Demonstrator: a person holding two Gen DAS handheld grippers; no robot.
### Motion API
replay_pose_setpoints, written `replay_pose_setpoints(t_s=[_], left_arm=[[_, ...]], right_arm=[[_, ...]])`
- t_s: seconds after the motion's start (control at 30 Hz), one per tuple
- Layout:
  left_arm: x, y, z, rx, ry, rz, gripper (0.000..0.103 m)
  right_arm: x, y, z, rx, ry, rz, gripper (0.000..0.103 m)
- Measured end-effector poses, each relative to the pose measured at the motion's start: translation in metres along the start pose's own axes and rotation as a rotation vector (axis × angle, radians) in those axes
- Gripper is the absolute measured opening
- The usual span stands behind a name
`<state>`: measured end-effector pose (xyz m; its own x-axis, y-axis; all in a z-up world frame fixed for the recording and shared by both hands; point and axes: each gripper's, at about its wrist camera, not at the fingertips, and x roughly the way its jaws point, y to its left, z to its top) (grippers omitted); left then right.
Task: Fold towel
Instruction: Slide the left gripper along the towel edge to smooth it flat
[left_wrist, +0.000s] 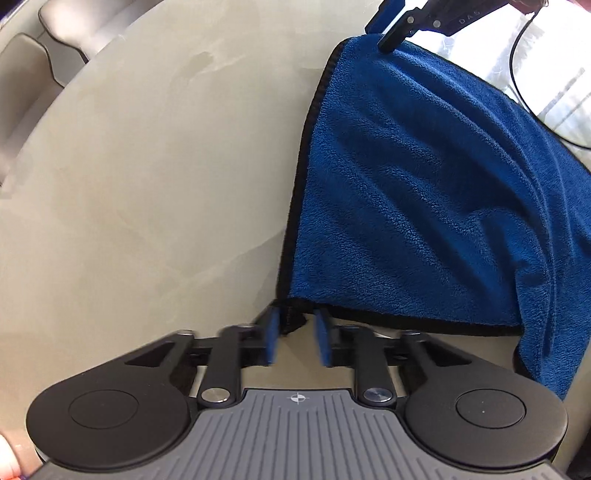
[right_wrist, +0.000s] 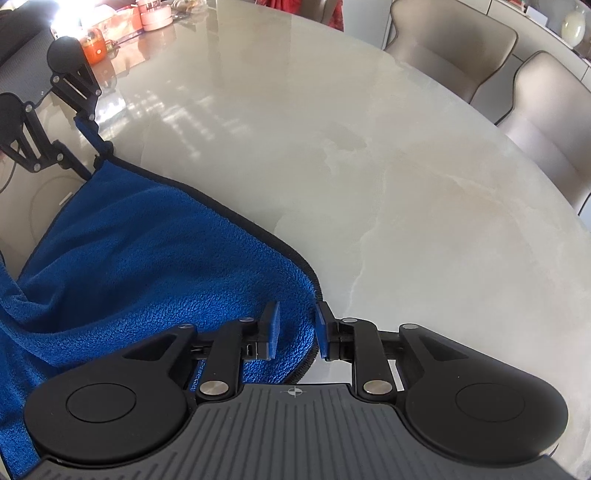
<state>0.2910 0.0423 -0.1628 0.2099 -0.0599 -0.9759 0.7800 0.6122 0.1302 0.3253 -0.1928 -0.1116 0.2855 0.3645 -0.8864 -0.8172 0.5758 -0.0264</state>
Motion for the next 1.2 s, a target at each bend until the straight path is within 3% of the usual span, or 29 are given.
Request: replay_pose_setpoints(t_s=[0.17, 0.3, 0.57, 0.63, 0.67, 0.8, 0.97, 1.2], left_arm=[[0.006, -0.007, 0.007, 0.051, -0.009, 0.051, 0.000], [0.009, -0.007, 0.010, 0.056, -0.010, 0.057, 0.000], [0.018, -0.002, 0.020, 0.058, -0.015, 0.092, 0.000], [0.019, 0.001, 0.023, 0.046, -0.027, 0.116, 0.000], [0.019, 0.002, 0.025, 0.039, -0.035, 0.129, 0.000], [0.015, 0.019, 0.041, -0.023, -0.094, 0.177, 0.000], [0.018, 0.044, 0.071, -0.080, -0.154, 0.258, 0.000], [0.014, 0.079, 0.109, -0.103, -0.227, 0.294, 0.000]], right_arm=[[0.000, 0.000, 0.000, 0.001, 0.004, 0.002, 0.022], [0.002, -0.001, -0.001, 0.002, 0.009, -0.031, 0.038], [0.001, -0.004, -0.004, 0.027, -0.011, 0.000, 0.039], [0.000, -0.006, -0.005, 0.049, -0.013, 0.031, 0.027], [0.000, -0.006, -0.005, 0.053, -0.014, 0.047, 0.007], [-0.006, 0.001, -0.006, 0.023, -0.033, 0.004, 0.006], [-0.023, -0.015, -0.004, 0.098, -0.090, -0.077, 0.006], [-0.033, -0.042, -0.010, 0.164, -0.100, -0.154, 0.006]])
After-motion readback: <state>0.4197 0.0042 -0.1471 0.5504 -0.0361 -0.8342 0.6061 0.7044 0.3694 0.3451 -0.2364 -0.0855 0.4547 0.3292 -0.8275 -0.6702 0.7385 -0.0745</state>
